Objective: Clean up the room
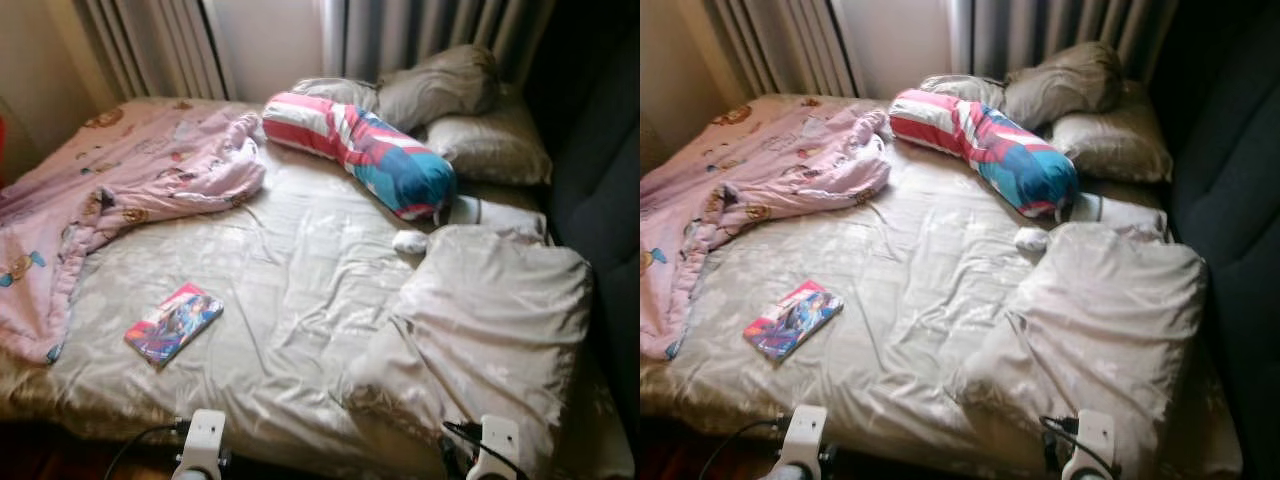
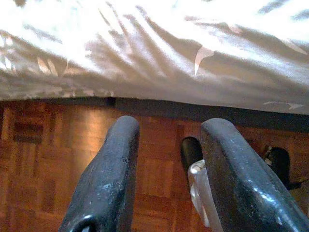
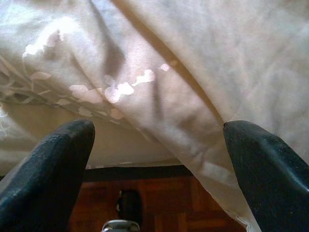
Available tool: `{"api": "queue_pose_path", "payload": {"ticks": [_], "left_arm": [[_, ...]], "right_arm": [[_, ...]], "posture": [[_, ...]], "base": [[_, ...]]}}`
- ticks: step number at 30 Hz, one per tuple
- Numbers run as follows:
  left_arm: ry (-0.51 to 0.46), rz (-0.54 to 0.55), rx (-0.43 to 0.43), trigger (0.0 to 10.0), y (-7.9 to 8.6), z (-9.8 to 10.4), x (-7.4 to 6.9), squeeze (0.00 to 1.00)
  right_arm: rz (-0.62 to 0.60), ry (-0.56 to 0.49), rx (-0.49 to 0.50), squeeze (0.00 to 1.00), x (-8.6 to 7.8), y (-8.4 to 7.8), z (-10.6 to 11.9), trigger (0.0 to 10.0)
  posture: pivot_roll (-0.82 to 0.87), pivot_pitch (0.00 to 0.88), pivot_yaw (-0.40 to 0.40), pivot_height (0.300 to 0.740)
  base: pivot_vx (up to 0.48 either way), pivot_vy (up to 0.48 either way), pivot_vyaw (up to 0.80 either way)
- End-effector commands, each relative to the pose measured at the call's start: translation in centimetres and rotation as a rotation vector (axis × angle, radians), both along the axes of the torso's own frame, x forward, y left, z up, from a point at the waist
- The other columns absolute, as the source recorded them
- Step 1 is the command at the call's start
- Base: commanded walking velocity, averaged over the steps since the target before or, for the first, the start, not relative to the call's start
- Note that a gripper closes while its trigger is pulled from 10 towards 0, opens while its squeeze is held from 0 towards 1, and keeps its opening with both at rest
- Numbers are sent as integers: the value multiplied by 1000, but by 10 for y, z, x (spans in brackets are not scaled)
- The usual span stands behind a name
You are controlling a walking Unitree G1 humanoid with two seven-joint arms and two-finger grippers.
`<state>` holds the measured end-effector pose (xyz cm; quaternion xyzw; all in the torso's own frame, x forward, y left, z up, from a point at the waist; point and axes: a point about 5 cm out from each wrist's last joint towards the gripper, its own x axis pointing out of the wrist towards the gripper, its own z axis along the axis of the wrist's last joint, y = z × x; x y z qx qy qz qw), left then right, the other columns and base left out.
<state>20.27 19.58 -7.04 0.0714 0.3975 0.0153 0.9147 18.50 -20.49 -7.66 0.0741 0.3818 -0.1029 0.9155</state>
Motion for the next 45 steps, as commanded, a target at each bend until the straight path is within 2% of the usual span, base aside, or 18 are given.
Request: {"api": "queue_pose_path", "payload": {"ticks": [1,17,30,37,43,45], "left_arm": [[14,1,14,10000,4,-1,-3,0],[29,5,12,10000,8,-4,-9,0],[34,-2,15,10000,7,-4,-10,0],[33,7,6,10000,7,-4,-10,0],[30,13,5,10000,8,-4,-10,0],[24,14,7,10000,8,-4,-10,0]], "right_arm": [[-4,17,4,0,-4,1,-2,10000],[3,4,-3,0,-2,1,-1,10000],[-7,5,-7,0,-3,0,-1,10000],[-20,-9,-17,0,-2,-2,0,10000],[-104,-104,13,0,14,-7,11,10000],[-116,-159,18,0,25,-9,19,10000]], "posture": [[66,33,5,740],[71,17,-1,740],[70,9,-1,740],[66,16,-1,740],[65,29,-1,740],[62,35,1,740]], "base": [[0,0,-775],[0,0,-97],[0,-297,0],[0,0,0],[0,0,0],[0,0,0]]}}
